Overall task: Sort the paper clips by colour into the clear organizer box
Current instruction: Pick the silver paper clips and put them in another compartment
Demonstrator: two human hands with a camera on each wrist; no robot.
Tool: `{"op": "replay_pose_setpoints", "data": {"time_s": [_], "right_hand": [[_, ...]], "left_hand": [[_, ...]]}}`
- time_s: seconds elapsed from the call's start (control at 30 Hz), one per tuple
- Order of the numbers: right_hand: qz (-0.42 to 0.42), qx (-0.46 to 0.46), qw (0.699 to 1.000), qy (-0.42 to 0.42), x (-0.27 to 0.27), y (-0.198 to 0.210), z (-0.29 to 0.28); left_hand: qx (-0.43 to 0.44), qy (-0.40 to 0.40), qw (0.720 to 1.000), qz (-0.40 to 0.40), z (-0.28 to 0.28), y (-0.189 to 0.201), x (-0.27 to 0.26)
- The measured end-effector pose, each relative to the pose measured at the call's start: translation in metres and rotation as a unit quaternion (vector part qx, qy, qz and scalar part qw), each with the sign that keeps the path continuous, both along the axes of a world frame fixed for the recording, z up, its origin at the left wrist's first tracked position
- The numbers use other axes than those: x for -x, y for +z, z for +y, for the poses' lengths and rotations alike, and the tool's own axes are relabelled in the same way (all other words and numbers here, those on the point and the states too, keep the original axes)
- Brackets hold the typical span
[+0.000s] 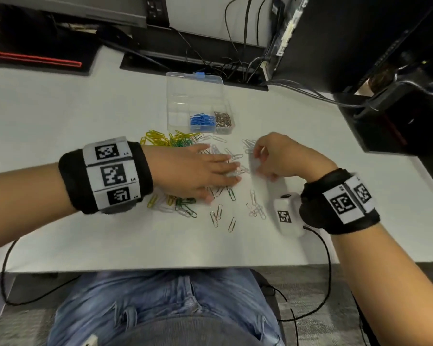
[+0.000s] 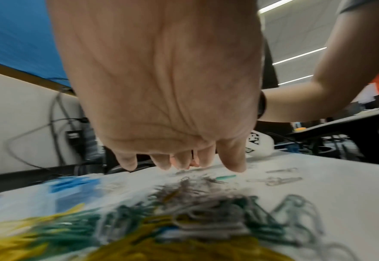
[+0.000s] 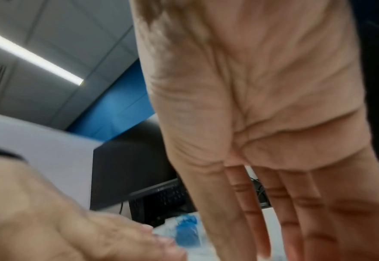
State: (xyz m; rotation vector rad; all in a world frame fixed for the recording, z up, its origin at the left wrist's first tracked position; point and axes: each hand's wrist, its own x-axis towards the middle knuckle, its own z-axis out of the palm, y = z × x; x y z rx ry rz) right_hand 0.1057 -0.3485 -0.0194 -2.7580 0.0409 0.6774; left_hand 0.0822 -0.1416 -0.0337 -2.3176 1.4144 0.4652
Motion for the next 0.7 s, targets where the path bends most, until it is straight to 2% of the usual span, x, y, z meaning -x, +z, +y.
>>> {"op": "replay_pose_setpoints", "data": {"time_s": [0.03,0.1,0.17,0.27,0.33,0.43,0.47,0.57,0.63,0.7], "right_hand": [[-0.017,-0.015,1.000,0.010,-0.002,0.003,-0.001],[-0.043,0.012,0.998,0.033,-0.006,0.007,-0.009],[-0.031,0.046,0.997,0.046,-0.006,0.008,-0.019],[0.015,0.072,0.990,0.117,-0.002,0.003,-0.020],[0.025,0.040,0.987,0.155,0.003,-0.001,-0.011],[0.020,-0.047,0.988,0.148,0.011,-0.002,-0.004],[0.023,-0.047,0.988,0.145,0.013,-0.002,-0.005],[0.071,0.080,0.983,0.151,0.021,0.001,-0.012],[0.099,0.158,0.969,0.160,0.025,-0.002,-0.014],[0.098,0.179,0.966,0.158,0.025,-0.011,-0.012]], "left_hand": [[0.008,0.011,1.000,0.003,0.003,0.003,-0.002],[0.014,0.000,1.000,0.013,0.007,0.006,0.003],[0.002,-0.036,0.999,0.029,0.005,0.002,0.016],[-0.032,-0.077,0.995,0.051,0.000,-0.009,0.033],[-0.037,-0.067,0.996,0.046,-0.001,-0.013,0.030],[-0.017,-0.031,0.999,0.012,0.000,-0.011,0.010],[0.002,-0.017,1.000,0.003,0.001,-0.010,0.003],[0.063,0.048,0.997,-0.007,0.003,-0.005,-0.006],[0.070,0.083,0.994,-0.002,-0.003,-0.004,-0.001],[0.054,0.100,0.993,0.001,-0.011,-0.007,0.007]]}}
